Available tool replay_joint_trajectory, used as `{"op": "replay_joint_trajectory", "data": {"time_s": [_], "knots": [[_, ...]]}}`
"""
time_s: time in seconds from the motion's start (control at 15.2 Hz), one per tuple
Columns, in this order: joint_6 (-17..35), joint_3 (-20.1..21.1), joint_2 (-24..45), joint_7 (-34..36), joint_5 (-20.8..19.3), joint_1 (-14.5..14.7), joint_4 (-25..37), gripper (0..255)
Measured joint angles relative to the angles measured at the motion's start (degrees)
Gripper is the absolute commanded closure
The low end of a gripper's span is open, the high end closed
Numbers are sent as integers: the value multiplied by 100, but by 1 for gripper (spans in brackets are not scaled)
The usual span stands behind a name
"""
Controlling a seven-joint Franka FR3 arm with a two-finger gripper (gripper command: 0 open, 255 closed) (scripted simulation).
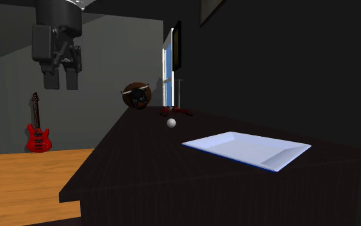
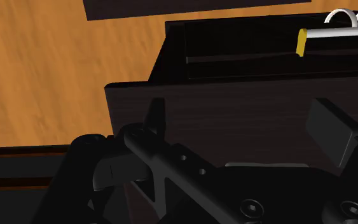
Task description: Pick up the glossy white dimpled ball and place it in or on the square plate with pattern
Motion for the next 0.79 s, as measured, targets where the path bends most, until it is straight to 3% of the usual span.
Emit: {"op": "replay_joint_trajectory", "data": {"time_s": [0.2,0.79], "knots": [[123,118,185,123,102,48,50,0],[855,801,1655,857,589,306,739,0]]}}
